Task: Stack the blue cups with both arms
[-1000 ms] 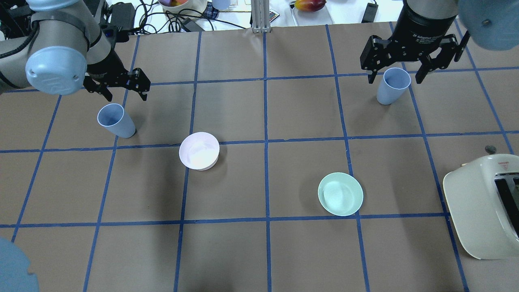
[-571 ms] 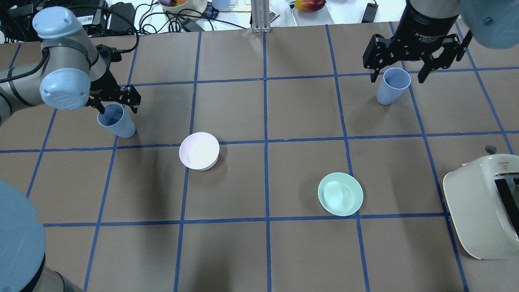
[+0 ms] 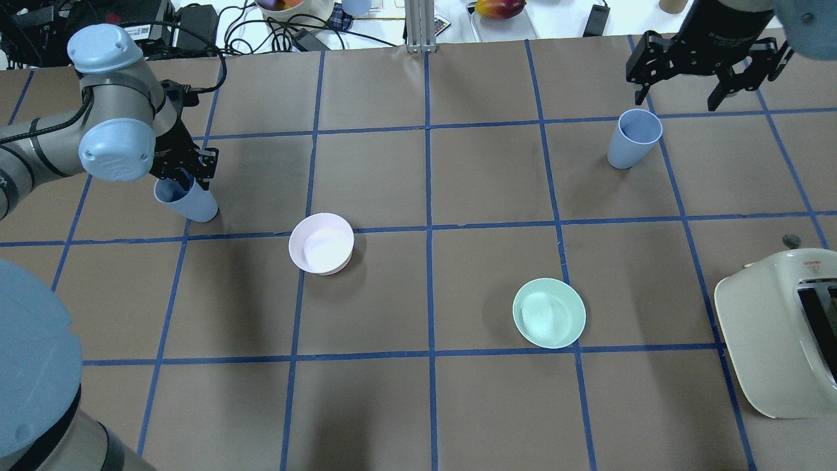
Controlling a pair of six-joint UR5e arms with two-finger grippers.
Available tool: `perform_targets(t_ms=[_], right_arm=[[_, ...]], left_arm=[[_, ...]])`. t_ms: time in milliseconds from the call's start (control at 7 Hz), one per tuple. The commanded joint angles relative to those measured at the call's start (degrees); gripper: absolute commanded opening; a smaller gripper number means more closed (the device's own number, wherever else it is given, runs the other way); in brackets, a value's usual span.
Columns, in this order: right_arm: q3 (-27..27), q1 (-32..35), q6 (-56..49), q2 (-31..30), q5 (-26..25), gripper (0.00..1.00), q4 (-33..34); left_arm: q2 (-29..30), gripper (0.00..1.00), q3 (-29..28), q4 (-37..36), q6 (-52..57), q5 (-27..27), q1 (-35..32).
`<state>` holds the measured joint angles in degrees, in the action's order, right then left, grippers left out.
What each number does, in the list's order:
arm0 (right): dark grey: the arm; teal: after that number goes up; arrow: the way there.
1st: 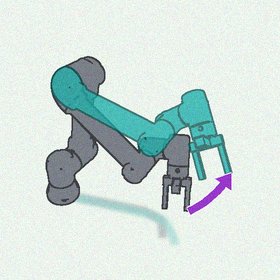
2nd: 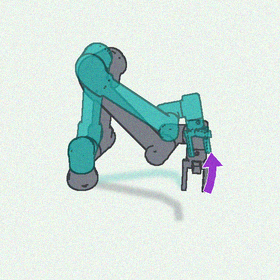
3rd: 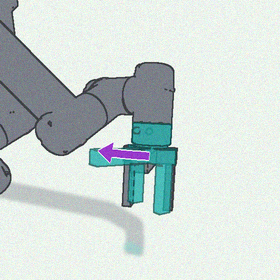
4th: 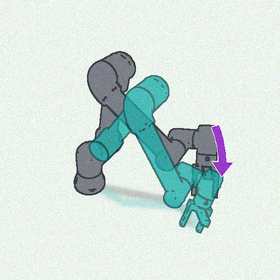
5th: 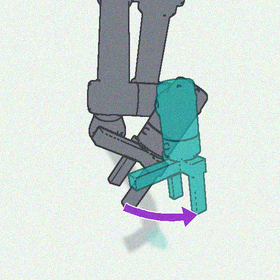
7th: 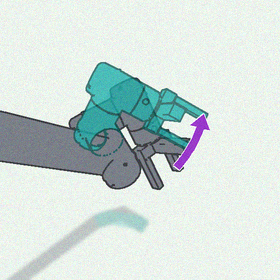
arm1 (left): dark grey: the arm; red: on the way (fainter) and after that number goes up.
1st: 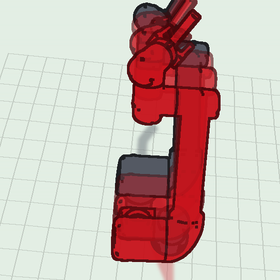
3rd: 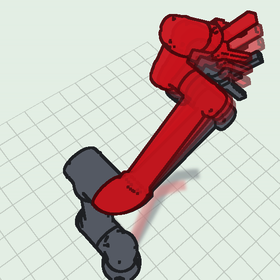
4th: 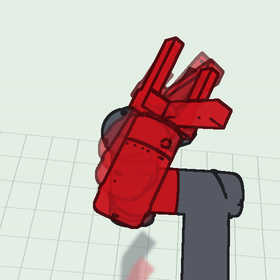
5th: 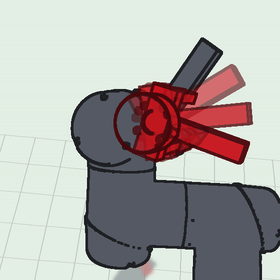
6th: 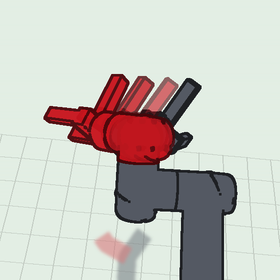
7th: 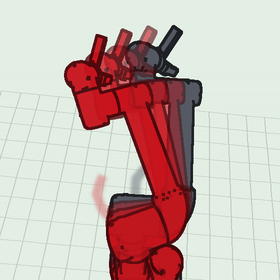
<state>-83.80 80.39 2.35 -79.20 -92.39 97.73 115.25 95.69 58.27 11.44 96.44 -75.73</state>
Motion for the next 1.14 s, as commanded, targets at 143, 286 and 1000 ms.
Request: perform_targets(t_ms=[143,286,1000], right_arm=[[2.7,-6.0,-12.7,8.9,0.2,1.0,8.7],[3.1,-7.5,-14.1,11.3,0.3,1.0,9.1],[3.5,-7.9,-20.1,18.7,0.9,1.0,12.4]], left_arm=[[-2.3,0.0,-2.6,-0.4,-4.6,0.1,-7.2],[-0.7,0.0,-5.8,-0.3,-11.5,-0.1,-10.9],[11.4,0.0,-24.8,0.6,-31.5,-3.6,-31.5]])
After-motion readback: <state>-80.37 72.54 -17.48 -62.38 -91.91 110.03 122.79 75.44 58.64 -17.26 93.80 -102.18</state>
